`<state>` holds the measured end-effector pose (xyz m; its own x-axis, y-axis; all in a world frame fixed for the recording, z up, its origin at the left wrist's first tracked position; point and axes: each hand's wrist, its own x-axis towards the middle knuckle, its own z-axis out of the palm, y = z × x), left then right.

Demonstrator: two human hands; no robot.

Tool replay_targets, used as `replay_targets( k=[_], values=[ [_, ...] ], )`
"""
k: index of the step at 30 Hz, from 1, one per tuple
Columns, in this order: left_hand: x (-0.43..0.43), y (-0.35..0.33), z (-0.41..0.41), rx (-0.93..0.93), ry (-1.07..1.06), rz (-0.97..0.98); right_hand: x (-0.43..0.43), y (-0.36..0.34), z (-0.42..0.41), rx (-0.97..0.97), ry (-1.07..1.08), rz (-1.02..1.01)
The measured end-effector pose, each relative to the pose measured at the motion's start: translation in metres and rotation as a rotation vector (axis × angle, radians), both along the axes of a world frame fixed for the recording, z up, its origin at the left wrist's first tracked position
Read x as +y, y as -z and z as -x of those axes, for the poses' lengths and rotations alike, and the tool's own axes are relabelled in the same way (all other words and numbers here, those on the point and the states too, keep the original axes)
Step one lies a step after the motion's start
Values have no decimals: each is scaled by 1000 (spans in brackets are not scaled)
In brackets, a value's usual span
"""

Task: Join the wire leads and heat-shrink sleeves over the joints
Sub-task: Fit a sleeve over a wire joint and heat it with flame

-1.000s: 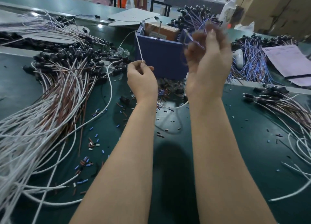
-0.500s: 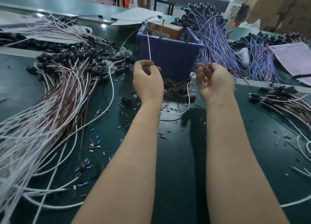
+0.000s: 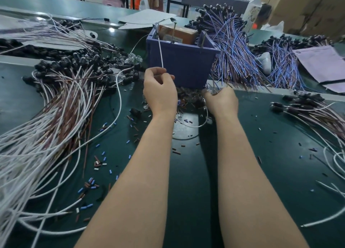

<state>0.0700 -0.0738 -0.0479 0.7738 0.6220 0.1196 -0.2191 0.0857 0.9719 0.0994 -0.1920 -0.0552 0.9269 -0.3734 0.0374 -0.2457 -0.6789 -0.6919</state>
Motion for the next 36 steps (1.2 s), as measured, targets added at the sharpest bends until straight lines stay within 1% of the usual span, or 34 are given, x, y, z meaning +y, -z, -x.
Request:
replay_targets(
  k=[3,5,8,10,12,13,16,19,20,23,24,26,28,31,36],
  values=[
    [1,-1,0,-3,3,7,2,1,0,49,-19,88],
    [0,-1,1,-2,8,10,1,1,-1,40,-11,80],
    [0,-2,1,4,12,12,-1,-5,4,-8,-13,-7],
    [0,-2,2,4,2,15,-1,-15,7,-85,-36,-103],
    [0,-2,2,7,-9,16,2,-29,10,-148,-108,-221],
    [0,-2,2,7,-13,19,5,-35,13,-147,-161,-260],
    [0,-2,2,4,-19,17,24,-37,17,-45,-322,-314],
    [2,-1,2,1,-26,8,38,-21,18,62,-353,-320],
    [2,-1,1,3,-23,8,39,-19,17,80,-335,-369],
    [2,0,0,12,-2,26,37,-26,13,131,-285,-639],
    [2,0,0,13,2,30,35,-28,12,153,-298,-676],
    [2,1,0,15,6,37,31,-30,13,168,-368,-673],
    [3,1,0,12,5,58,29,-30,14,115,-415,-690],
    [5,1,0,1,-7,79,30,-31,14,4,-364,-742],
    [3,2,-1,-7,-22,31,33,-29,12,-152,-297,-503]
  ],
)
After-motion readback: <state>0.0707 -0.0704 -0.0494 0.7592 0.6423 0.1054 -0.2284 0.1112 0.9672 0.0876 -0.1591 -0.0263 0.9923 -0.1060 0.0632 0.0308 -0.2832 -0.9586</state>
